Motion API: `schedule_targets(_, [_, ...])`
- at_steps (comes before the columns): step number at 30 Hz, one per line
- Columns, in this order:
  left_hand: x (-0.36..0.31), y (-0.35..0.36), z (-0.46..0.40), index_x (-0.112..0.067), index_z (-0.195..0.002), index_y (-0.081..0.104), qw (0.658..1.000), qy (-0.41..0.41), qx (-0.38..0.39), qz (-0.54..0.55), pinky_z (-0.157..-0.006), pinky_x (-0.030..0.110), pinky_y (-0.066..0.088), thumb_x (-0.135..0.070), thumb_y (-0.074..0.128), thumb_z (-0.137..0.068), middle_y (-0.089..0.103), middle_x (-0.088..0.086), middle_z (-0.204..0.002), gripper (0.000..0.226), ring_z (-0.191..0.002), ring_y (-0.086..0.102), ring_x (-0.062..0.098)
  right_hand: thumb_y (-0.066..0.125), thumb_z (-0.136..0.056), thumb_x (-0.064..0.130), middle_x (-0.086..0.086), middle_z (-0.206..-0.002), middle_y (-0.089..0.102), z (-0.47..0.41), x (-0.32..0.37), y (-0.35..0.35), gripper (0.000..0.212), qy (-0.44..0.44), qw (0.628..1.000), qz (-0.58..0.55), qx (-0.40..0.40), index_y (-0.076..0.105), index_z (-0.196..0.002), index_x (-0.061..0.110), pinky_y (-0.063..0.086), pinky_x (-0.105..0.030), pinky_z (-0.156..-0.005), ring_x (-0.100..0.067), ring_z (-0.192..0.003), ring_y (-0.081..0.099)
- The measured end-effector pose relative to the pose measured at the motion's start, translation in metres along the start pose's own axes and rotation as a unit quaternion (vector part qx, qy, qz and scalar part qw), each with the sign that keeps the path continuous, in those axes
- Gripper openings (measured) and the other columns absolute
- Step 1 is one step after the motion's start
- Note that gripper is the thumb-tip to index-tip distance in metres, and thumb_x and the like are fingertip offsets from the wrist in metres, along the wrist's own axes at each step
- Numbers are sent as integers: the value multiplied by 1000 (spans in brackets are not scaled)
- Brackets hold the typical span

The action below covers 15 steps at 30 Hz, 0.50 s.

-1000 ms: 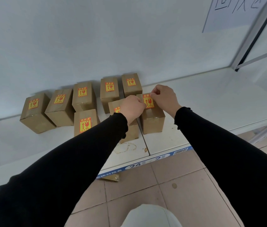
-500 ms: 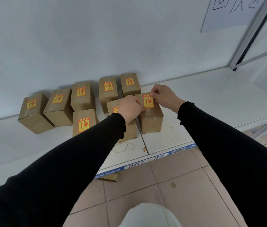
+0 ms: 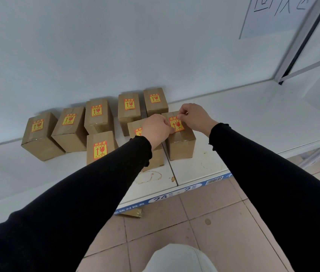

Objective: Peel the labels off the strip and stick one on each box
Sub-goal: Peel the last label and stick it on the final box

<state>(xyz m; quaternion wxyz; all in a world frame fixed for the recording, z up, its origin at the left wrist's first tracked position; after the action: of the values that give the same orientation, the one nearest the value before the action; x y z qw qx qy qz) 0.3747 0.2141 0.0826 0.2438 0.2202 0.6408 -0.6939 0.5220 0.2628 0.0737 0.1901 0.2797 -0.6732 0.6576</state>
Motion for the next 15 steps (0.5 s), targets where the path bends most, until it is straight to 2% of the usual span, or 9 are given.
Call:
schedule_targets(8, [-1, 0, 1, -17, -80, 66, 1000, 4, -6, -9, -79, 33, 59, -29, 72, -87, 70, 2, -86, 16, -82, 67, 16, 57, -97, 17, -2, -98, 60, -2, 4, 0, 8, -2, 999, 43, -10, 59, -89, 16, 36, -27, -74, -17, -89, 54])
schedule_targets(12, [-1, 1, 1, -17, -80, 67, 1000, 5, -8, -8, -77, 33, 59, -28, 72, -88, 70, 2, -85, 15, -81, 67, 16, 56, -96, 16, -3, -98, 62, -3, 5, 1, 7, -2, 998, 53, -14, 59, -89, 15, 36, -26, -73, -19, -89, 55])
schedule_targets(15, [-1, 1, 1, -18, -73, 62, 1000, 10, -8, -15, -78, 34, 59, -26, 71, -88, 67, 1, -79, 19, -81, 67, 18, 52, -96, 14, -4, -97, 62, -3, 6, 0, 12, 4, 998, 59, -22, 63, -97, 9, 37, -27, -73, -19, -89, 55])
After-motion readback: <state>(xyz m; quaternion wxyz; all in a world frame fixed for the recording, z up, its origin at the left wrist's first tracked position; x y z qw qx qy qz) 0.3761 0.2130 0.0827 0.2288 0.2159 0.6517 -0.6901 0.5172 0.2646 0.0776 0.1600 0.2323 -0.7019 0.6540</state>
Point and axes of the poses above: each hand's wrist, its own z-axis away from the middle knuckle, its own y-axis out of the palm, x = y × z, the point moved 6 cm from there along -z, towards the middle knuckle
